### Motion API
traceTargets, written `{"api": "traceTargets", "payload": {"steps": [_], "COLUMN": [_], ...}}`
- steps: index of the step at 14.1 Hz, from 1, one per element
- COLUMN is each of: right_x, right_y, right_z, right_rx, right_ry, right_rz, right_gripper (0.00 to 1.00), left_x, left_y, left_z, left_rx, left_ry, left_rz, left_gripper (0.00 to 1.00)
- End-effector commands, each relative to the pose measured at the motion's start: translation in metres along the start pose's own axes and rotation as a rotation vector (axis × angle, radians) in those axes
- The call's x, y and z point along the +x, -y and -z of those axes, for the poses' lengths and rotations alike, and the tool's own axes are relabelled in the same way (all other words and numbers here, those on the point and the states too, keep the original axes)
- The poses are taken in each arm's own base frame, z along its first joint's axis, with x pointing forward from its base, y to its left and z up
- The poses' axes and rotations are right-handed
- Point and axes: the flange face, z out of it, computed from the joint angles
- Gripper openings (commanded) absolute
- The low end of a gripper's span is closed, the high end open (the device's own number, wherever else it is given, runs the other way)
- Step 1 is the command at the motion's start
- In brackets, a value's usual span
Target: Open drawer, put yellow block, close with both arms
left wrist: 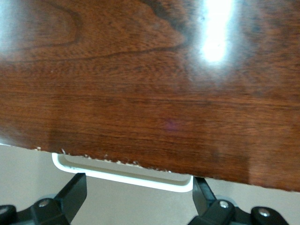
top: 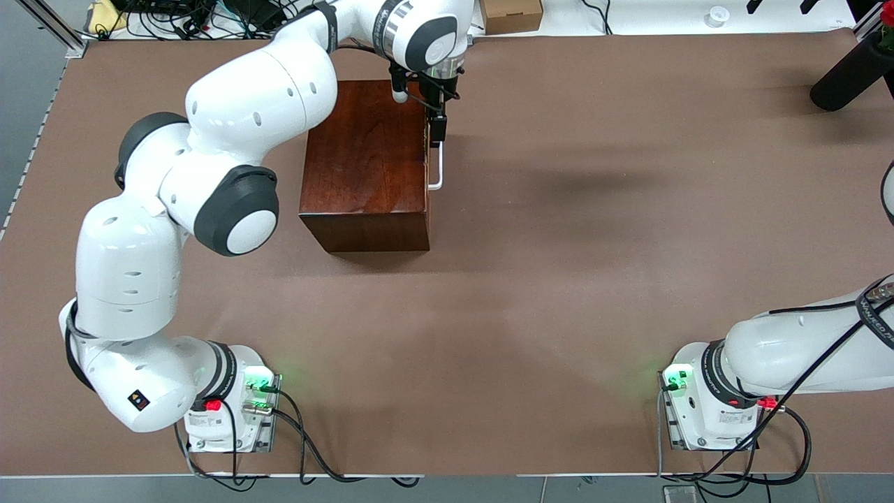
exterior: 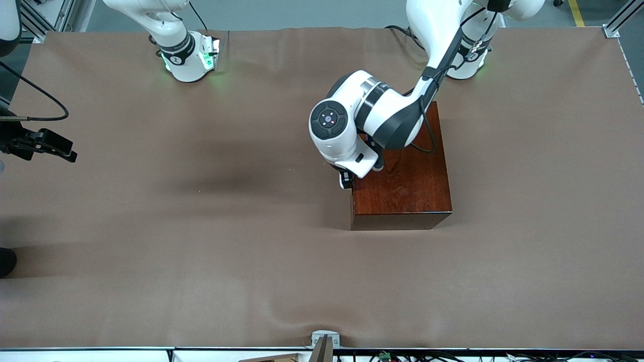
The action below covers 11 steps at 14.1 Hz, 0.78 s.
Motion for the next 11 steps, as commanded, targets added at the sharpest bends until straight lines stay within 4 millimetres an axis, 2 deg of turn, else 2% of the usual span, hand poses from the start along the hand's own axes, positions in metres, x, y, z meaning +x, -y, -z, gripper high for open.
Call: {"api": "traceTargets", "payload": {"steps": [1,5,8,11], "right_x": [-0.005,-0.005,-0.005,-0.005], "right_y": [-0.002,-0.002,-0.002,-0.002], "right_z": [0.006,0.006,0.006,0.006], "right_rx": [0.002,0.002,0.002,0.002], "right_ry": [-0.012,-0.012,-0.012,-0.012], "right_rz": [-0.005,-0.005,-0.005,-0.005], "right_gripper": [1.0,1.0,1.0,1.0], "left_x": [0.032,0.08,0.117,0.146], "left_y": [-0.02,-0.05,-0.079,-0.099], "left_z": [0.036,0.068,0.066,0.065], "left_rx": [-0.059,-0.09,-0.078,-0.072], "left_ry": [0.012,0.042,0.044,0.047], "left_rz": [0.059,0.042,0.047,-0.008], "left_gripper": [1.0,1.0,1.0,1.0]}}
